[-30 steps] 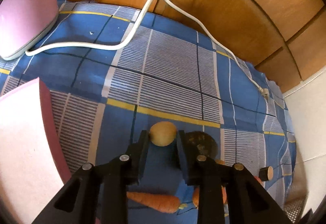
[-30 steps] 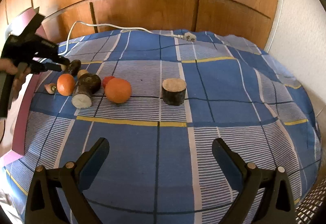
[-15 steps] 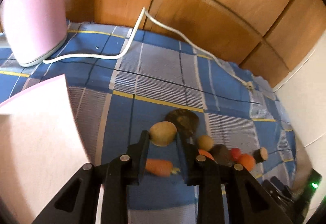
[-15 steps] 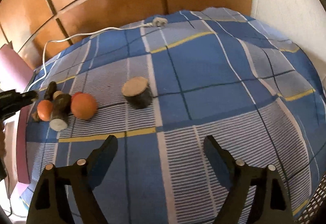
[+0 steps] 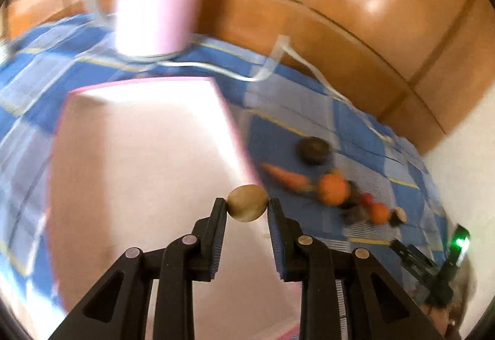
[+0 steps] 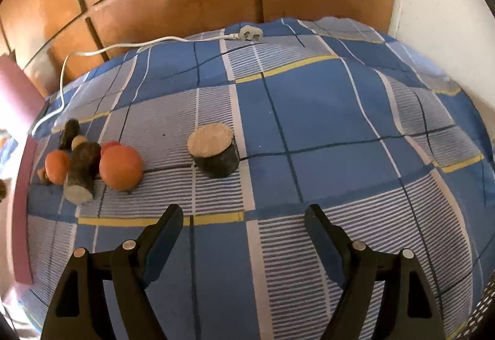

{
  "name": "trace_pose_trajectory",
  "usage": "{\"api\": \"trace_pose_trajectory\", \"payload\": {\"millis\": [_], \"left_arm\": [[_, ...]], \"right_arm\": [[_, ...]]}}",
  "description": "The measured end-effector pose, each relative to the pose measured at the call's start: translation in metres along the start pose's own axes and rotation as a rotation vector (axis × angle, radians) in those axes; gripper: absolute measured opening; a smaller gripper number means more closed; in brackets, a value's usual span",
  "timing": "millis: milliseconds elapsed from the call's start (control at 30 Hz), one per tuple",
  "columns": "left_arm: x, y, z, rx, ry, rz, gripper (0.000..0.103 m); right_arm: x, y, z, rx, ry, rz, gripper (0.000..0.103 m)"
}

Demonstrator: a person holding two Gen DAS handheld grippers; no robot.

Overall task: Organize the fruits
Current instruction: 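Carry the potato with the left tool into the tray and release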

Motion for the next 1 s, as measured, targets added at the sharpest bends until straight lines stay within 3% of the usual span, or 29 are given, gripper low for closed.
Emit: {"api": "trace_pose_trajectory", "payload": {"millis": [233, 833, 933, 1000], "left_arm": [[-0.064, 0.024, -0.008, 0.098, 0.054, -0.200, 0.027], [-0.101, -0.018, -0.031, 0.067, 0.102, -0.349, 0.029], [-0.098, -0.011, -0.031, 0.098, 0.098, -0.363, 0.053], [-0.095, -0.001, -0.028, 0.132, 0.101, -0.371, 0.057]], "right_arm": [[-0.003, -0.001, 0.004, 0.001, 0.048, 0.023, 0.083], [-0.004, -0.002, 0.004, 0.000, 0.061, 0.031, 0.083], [-0.005, -0.002, 0.004, 0.002, 0.063, 0.034, 0.083], [-0.005, -0.002, 0.005, 0.002, 0.066, 0.036, 0.083]]}}
Point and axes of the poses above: each gripper's, at about its wrist camera, not at the fingertips, and y roughly against the way its jaws point, x to its right, z to its underside, the point moved 7 cm from there along -y, roughly the way its jaws point
